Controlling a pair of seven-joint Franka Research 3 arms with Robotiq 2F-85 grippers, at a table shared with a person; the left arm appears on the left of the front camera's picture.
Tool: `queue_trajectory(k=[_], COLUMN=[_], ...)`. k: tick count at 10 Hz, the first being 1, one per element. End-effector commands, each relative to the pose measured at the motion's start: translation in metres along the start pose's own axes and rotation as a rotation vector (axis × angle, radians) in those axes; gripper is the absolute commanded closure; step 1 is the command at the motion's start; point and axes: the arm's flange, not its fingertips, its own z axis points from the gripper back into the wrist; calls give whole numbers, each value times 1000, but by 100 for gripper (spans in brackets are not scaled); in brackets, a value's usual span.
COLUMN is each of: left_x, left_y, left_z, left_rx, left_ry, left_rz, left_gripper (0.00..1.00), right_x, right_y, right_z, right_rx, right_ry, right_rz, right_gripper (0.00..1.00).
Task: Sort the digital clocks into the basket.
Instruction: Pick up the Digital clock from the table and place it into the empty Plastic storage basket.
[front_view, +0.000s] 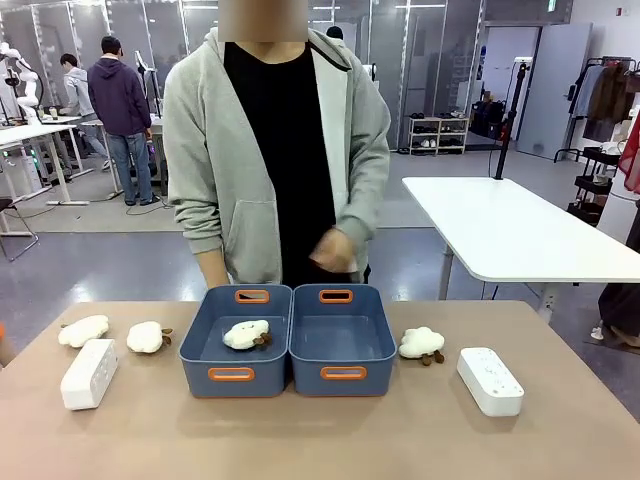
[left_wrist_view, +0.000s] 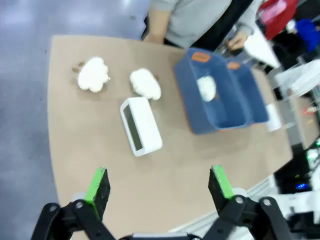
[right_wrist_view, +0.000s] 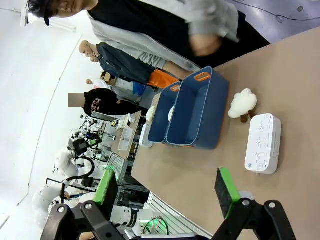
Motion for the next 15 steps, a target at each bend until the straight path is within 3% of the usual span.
queue_trajectory(k=[1,4,7,10,12,15], left_x=[30,46,46,26,14,-12], left_y=[-9,-39,-53,-59,-65,-65], left_z=[-35,-122,-179,-232,-248,-283], left_rx=[146,359,468,515,486,557], left_ry=[168,218,257,313,334,405], left_rz=[-36,-20,96,164,220,244], left_gripper=[0,0,0,0,0,0], right_x=[-1,-1,-1,-1,-1,-1], right_y=[1,1,1,1,1,1], right_z=[1,1,1,1,1,1], right_rx=[7,7,7,7,7,7], right_ry=[1,1,1,1,1,1], right_rz=[13,13,13,13,13,13], right_gripper=[0,0,0,0,0,0])
